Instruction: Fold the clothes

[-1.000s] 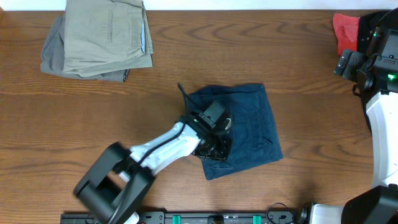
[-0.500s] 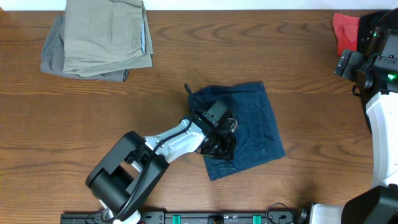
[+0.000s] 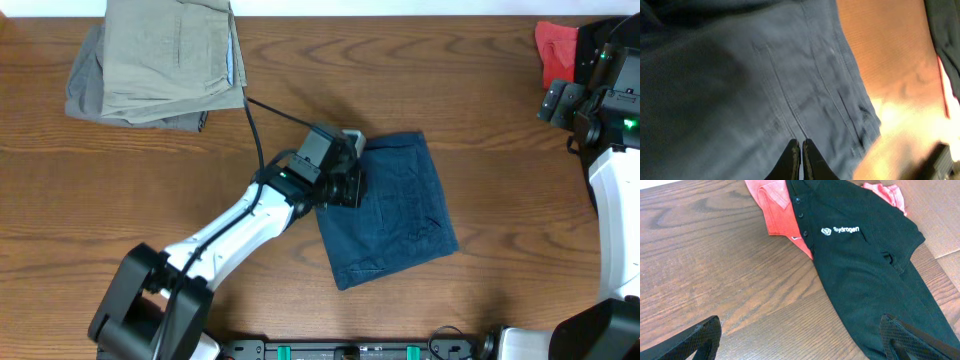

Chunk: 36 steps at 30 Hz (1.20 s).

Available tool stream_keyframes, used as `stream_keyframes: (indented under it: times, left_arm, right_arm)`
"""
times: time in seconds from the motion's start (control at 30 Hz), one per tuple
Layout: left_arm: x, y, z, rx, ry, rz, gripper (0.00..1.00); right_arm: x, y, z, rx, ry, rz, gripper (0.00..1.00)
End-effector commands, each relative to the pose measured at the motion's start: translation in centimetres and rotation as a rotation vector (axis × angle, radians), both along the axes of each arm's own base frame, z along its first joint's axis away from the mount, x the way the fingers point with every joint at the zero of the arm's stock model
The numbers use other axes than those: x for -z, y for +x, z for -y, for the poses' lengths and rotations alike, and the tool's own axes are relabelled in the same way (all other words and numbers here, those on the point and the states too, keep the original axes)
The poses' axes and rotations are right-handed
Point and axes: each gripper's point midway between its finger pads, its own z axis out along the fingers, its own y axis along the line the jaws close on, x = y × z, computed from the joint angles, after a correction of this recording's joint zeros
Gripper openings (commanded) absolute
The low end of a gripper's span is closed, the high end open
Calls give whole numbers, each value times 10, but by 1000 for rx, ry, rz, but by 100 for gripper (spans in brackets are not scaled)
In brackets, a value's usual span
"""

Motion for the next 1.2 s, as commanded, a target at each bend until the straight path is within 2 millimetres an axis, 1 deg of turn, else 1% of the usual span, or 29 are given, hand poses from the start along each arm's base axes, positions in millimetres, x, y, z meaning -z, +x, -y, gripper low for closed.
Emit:
stream_keyframes:
  times: [0.0, 0.13, 0.2, 0.33, 0.4, 0.47, 0.53, 0.57, 0.6, 0.63, 0.67, 0.7, 0.8, 0.83, 0.87, 0.93, 0.97, 1.03, 1.07, 1.1, 1.17]
  left_arm:
    - [17, 21, -4, -34, 23, 26, 7]
    - [36, 42, 3, -49, -2, 65, 7]
    - [49, 52, 5, -61, 3, 84, 7]
    - [76, 75, -1, -130, 59, 146, 7]
    - [84, 84, -4, -159, 78, 177, 7]
    - [83, 88, -2, -164, 67, 199, 7]
    - [75, 93, 1, -166, 49, 222, 8]
    - [67, 94, 3, -166, 36, 235, 12]
    - [61, 95, 4, -163, 27, 241, 13]
    - [51, 94, 6, -155, 7, 251, 16]
    - [38, 92, 8, -145, -14, 259, 22]
    - [24, 89, 11, -131, -38, 265, 27]
    - [-16, 73, 14, -84, -99, 264, 29]
    - [-27, 67, 13, -72, -109, 257, 29]
    - [-37, 58, 10, -63, -109, 243, 32]
    - [-46, 37, -3, -61, -73, 189, 36]
    - [-48, 25, -11, -60, -46, 151, 52]
    - [-45, -3, -29, -58, 19, 56, 77]
    - [-43, -13, -36, -57, 42, 22, 84]
    - [-40, -27, -45, -56, 78, -30, 90]
    - [-32, -49, -55, -43, 124, -114, 97]
  right_arm:
    - [1, -1, 4, 18, -4, -2, 99]
    - [1, -1, 4, 18, -4, -2, 99]
    - [1, -1, 4, 18, -4, -2, 99]
    - [1, -1, 4, 18, -4, -3, 99]
    - [1, -1, 4, 18, -4, -2, 99]
    - [1, -1, 4, 18, -4, -2, 99]
    - [1, -1, 4, 18, -4, -2, 99]
    - [1, -1, 4, 18, -4, -2, 99]
    - [1, -1, 4, 18, -4, -2, 99]
    - [1, -1, 4, 18, -4, -2, 99]
    - [1, -1, 4, 18, -4, -2, 99]
    - [1, -1, 4, 18, -4, -2, 99]
    - [1, -1, 4, 18, -4, -2, 99]
    - [1, -1, 4, 18, -4, -3, 99]
    - [1, -1, 4, 18, -4, -2, 99]
    - [1, -1, 4, 18, -4, -2, 99]
    - [1, -1, 4, 19, -4, -2, 99]
    - [1, -1, 4, 19, -4, -3, 99]
    - [1, -1, 4, 19, -4, -3, 99]
    - [1, -1, 4, 19, -4, -3, 99]
    - [1, -1, 4, 18, -4, -2, 99]
